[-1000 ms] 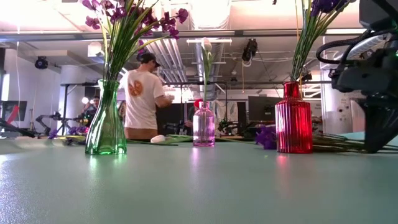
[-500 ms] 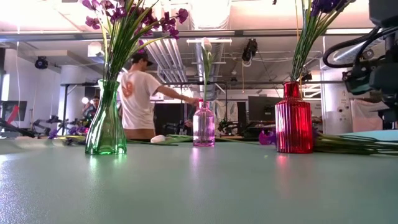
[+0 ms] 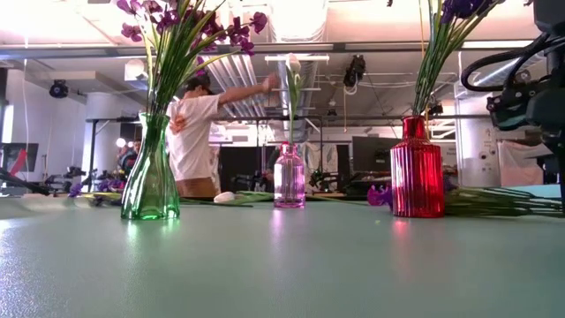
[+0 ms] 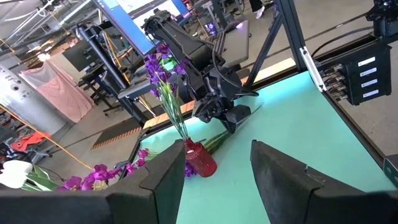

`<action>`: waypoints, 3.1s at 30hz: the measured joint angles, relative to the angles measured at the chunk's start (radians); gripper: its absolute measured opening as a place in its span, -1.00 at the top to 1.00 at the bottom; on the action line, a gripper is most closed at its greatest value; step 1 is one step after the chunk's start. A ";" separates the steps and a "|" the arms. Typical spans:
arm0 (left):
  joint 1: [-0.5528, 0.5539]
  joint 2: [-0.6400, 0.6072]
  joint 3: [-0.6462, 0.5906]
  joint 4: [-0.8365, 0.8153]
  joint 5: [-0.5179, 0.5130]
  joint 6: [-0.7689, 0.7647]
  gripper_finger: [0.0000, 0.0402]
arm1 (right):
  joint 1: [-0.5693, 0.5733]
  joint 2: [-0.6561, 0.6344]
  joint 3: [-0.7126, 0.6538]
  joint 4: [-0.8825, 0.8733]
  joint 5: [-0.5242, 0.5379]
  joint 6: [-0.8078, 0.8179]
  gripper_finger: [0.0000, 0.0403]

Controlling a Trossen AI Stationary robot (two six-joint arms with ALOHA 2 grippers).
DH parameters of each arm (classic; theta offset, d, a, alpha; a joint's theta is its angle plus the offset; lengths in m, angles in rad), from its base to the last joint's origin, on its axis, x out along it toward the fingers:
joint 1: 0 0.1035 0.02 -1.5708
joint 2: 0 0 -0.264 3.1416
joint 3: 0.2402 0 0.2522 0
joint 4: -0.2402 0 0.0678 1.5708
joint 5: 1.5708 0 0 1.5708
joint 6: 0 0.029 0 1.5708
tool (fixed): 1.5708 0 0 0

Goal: Sort flowers into vase by color
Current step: Put the bottom violet flowers into the red flower vase

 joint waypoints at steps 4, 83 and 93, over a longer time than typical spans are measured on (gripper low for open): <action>0.000 0.000 0.000 0.000 0.000 0.000 0.16 | 0.000 0.000 0.000 -0.004 -0.001 0.000 0.49; 0.000 0.000 0.000 0.003 0.000 -0.004 0.16 | -0.031 -0.183 -0.001 -0.191 0.285 0.183 0.83; 0.000 0.000 0.000 0.003 0.000 -0.002 0.16 | -0.042 -0.350 -0.001 -0.354 0.295 0.240 0.83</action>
